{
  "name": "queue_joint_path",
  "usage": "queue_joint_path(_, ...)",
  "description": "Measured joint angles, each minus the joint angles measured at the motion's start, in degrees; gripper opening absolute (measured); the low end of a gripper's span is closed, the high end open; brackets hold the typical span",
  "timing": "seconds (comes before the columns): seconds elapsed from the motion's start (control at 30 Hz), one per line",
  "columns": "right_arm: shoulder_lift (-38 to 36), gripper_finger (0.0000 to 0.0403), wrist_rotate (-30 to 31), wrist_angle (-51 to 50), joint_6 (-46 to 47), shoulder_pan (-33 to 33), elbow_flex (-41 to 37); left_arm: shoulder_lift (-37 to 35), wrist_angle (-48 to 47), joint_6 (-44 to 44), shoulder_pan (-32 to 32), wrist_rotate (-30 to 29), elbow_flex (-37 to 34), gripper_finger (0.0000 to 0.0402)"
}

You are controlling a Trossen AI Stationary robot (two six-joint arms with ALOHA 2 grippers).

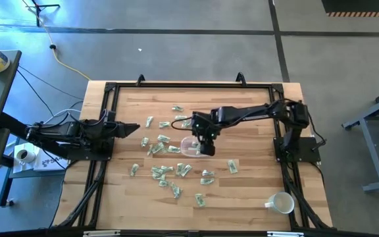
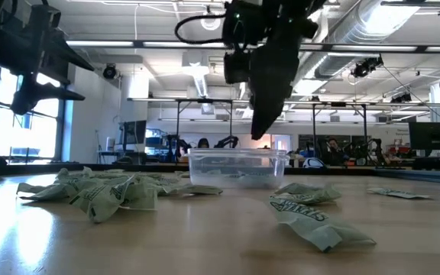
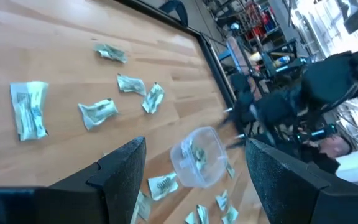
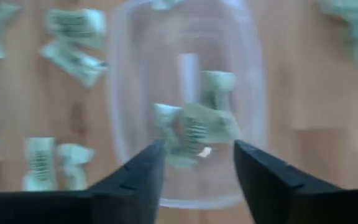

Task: Pick and place Stevia / Truvia into bins
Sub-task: Put the stevia packet into the transparent container

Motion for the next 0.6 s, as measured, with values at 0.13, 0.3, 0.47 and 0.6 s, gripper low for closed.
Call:
queue_joint_path(0.13,-4.72,0.0257,6.7,-3.55,3.9,0.45,-2.11,0.0,-0.1,-0.68,-0.01,0.1,0.0,0.031)
queue_joint_path(0.3,-10.4,0.0276,6.71,-6.89,17.54,0.02,-13.35,-0.01,-0.87,0.3,0.01,-0.01,0.0,0.031)
queue_joint_path(0.47,-16.45,0.0277,3.63,-3.49,34.84,4.2,-25.16,0.0,-0.88,3.61,0.01,-0.34,0.0,0.031)
queue_joint_path(0.6,-18.54,0.0277,4.43,1.78,42.5,11.06,-29.3,0.0,-0.91,6.29,0.01,-1.55,0.0,0.031)
